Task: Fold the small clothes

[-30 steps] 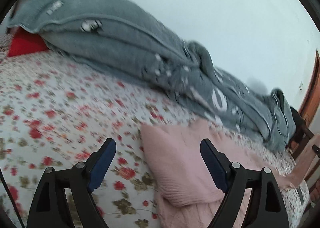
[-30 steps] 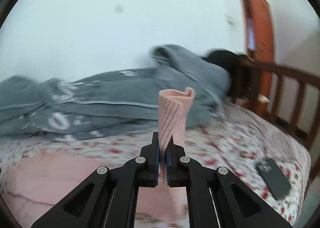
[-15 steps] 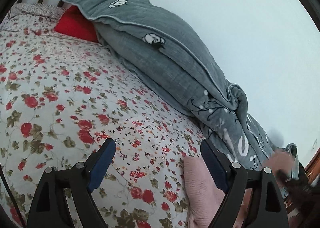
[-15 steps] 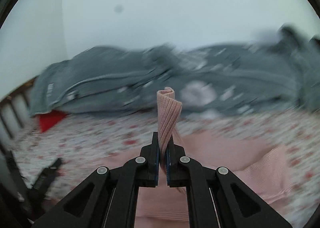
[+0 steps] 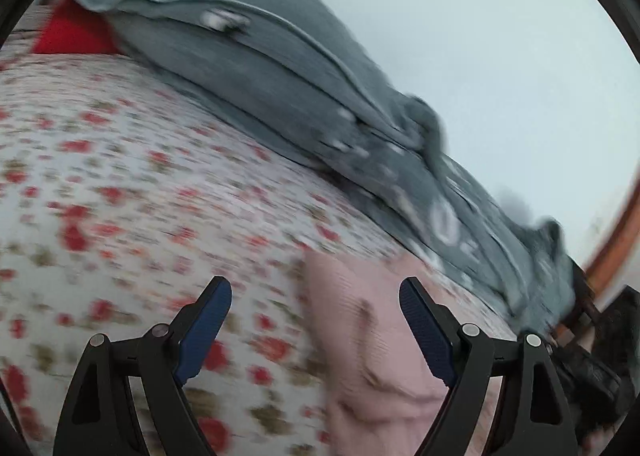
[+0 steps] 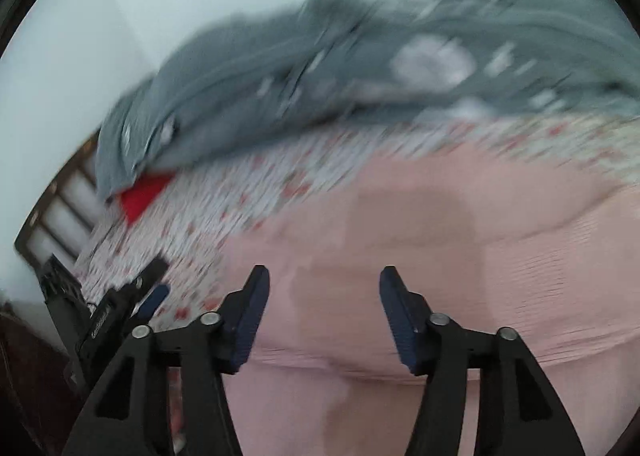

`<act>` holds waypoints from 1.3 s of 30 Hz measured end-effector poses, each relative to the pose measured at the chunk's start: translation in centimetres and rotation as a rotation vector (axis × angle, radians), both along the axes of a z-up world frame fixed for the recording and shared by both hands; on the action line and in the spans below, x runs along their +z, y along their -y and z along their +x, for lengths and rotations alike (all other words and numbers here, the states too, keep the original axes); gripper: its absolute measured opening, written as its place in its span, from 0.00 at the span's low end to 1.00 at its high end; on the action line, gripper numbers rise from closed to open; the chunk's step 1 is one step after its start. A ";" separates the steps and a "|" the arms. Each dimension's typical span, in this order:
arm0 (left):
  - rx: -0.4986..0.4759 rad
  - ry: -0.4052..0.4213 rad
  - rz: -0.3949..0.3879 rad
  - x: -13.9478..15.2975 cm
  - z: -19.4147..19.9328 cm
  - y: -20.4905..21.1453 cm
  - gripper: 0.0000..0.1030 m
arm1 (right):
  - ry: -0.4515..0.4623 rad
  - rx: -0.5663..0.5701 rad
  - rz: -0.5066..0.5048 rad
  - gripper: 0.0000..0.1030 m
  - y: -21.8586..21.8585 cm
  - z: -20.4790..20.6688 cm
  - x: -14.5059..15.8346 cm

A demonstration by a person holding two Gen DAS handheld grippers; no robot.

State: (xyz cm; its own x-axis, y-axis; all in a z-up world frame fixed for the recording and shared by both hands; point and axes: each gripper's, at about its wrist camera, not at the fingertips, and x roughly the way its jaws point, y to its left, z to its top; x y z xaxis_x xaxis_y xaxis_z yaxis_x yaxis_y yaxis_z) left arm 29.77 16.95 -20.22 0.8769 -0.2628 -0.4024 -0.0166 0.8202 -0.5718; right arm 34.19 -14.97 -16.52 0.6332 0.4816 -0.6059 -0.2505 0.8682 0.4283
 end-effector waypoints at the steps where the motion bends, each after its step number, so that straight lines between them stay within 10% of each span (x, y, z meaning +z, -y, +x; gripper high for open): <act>1: -0.064 0.011 0.002 0.1 0.2 0.9 0.82 | 0.045 -0.063 -0.044 0.57 2.6 -0.8 0.5; 7: -0.247 -0.014 0.093 -0.2 1.2 5.0 0.74 | 0.098 -0.272 -0.185 0.57 12.7 -2.4 -1.2; 16: -0.293 -0.101 0.168 -1.2 2.8 7.0 0.61 | -0.004 -0.270 -0.076 0.57 15.9 -1.4 -5.4; 19: -0.292 -0.117 0.208 -1.2 3.2 7.4 0.47 | 0.008 -0.281 -0.075 0.57 15.9 -1.7 -5.3; 22: -0.277 -0.099 0.204 -1.2 2.9 7.2 0.09 | 0.010 -0.281 -0.043 0.57 16.2 -1.7 -5.4; 27: -0.295 0.023 0.110 -0.3 1.2 5.8 0.07 | 0.005 -0.303 0.019 0.57 17.2 -1.7 -5.5; 39: -0.171 -0.061 0.061 -1.3 1.5 3.7 0.05 | -0.087 -0.337 0.064 0.57 18.3 -0.9 -6.8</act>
State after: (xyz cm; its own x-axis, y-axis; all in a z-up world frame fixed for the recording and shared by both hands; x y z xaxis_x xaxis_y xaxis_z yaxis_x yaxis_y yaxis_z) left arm 31.30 13.30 -21.51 0.7950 -0.3794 -0.4734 0.0931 0.8474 -0.5228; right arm 33.26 -33.28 -23.31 0.7099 0.2930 -0.6404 0.0855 0.8667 0.4914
